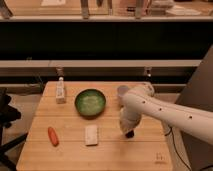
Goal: Knock the eraser over
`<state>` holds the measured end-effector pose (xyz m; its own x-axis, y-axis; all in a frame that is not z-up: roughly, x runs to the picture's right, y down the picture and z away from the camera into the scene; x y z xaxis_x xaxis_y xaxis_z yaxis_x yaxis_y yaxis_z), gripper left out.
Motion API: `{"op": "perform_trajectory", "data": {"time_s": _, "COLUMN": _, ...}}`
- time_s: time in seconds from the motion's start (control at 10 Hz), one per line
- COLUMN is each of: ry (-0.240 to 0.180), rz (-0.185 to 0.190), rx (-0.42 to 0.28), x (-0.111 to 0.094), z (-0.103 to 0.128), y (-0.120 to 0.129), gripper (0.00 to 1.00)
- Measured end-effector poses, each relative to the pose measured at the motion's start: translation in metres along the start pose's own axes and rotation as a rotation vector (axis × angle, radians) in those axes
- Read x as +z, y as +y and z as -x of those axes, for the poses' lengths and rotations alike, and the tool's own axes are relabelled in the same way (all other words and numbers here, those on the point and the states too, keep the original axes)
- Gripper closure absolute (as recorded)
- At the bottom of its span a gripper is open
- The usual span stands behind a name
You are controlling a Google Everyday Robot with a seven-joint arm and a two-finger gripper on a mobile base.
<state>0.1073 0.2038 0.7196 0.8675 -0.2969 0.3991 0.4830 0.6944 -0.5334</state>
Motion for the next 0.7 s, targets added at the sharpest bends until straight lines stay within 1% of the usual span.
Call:
{"op": "perform_trajectory", "data": {"time_s": 0.5, "ry": 0.002, "rz": 0.000, "rx": 0.001, "x": -0.001, "z": 0.000, "y": 0.000, "gripper": 1.00}}
{"op": "perform_trajectory", "data": {"time_s": 0.6, "ry": 0.003, "rz": 0.001, "rx": 0.003, "x": -0.001, "z": -0.002, "y": -0.001, "gripper": 1.00}}
{"op": "perform_trajectory", "data": {"time_s": 0.7, "ry": 0.008, "rz": 0.010, "rx": -0.004, "x": -0.004, "z": -0.010, "y": -0.004, "gripper": 1.00}}
